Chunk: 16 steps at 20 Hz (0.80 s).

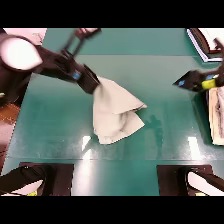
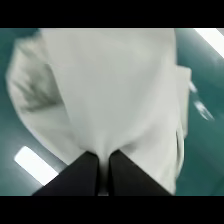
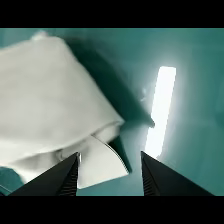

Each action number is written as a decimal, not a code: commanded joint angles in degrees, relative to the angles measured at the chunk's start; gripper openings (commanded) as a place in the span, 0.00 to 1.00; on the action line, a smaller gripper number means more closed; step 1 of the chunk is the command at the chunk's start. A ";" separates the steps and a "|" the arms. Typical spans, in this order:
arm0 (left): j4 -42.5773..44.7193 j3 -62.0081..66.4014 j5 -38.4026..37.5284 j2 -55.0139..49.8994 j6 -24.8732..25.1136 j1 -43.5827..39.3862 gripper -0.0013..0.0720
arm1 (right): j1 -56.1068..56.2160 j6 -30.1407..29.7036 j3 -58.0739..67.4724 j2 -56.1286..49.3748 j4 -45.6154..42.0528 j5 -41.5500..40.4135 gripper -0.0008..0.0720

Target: Fold the shirts.

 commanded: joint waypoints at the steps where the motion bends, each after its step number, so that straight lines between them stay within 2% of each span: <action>1: 9.31 8.72 -1.09 3.41 -2.93 0.02 0.06 | 4.09 -0.48 -13.57 -0.04 0.92 -10.03 0.68; 2: 9.75 9.99 -1.07 3.41 -3.80 0.02 0.06 | 6.05 -1.79 -16.96 -0.04 2.21 -12.83 0.79; 3: 9.77 10.56 -1.05 3.41 -4.07 0.02 0.06 | 8.44 -2.84 -19.93 -0.04 4.13 -15.54 0.84; 6: 9.81 10.49 -2.40 3.21 -4.37 0.02 0.06 | 15.02 -5.49 -24.48 -1.38 7.69 -21.64 0.83; 8: 9.86 10.49 -3.50 3.17 -5.46 0.02 0.06 | 18.99 -7.37 -23.63 -4.87 8.00 -22.10 0.83; 12: 9.86 10.49 -5.97 3.17 -5.75 0.02 0.06 | 26.75 -10.29 -15.72 -12.46 7.93 -22.32 0.83; 16: 9.86 10.49 -8.52 3.15 -5.75 0.02 0.06 | 30.21 -10.23 -8.37 -17.46 5.40 -23.02 0.83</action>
